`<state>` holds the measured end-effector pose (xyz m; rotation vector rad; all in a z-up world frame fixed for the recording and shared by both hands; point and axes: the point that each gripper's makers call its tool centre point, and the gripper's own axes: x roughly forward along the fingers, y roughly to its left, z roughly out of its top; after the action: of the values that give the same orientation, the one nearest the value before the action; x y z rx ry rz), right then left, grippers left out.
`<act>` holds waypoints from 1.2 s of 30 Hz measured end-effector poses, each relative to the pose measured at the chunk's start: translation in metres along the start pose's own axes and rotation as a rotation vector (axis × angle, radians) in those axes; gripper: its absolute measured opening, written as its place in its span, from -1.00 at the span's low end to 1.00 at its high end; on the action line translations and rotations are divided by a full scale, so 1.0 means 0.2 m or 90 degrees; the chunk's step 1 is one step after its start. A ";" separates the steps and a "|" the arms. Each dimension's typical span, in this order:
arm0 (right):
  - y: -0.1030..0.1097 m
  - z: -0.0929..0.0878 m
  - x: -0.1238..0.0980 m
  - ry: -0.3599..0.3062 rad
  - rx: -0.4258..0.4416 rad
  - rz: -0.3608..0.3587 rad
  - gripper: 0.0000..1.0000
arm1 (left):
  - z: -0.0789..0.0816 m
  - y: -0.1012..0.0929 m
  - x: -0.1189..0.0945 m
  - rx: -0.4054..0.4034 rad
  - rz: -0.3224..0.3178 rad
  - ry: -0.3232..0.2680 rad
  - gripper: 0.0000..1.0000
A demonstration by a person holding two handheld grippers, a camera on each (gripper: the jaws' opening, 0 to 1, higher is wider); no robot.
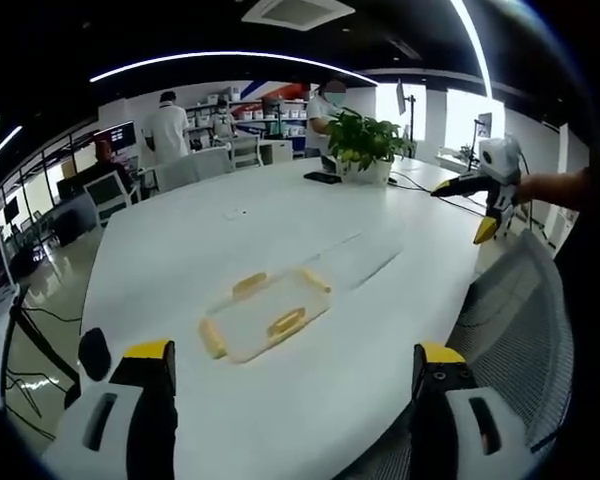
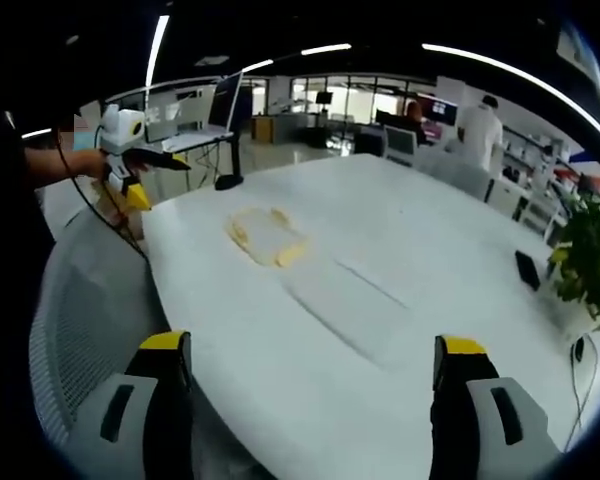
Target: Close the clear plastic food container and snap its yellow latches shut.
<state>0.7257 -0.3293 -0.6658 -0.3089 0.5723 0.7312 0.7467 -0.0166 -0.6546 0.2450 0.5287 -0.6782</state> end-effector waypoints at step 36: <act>0.02 0.22 0.26 0.023 -0.118 0.112 0.60 | -0.02 0.21 0.14 0.098 -0.079 0.073 0.58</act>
<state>0.7720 -0.2788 -0.6616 -0.4486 0.5708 0.9532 0.7918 0.0020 -0.6711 0.4000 0.6055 -0.8307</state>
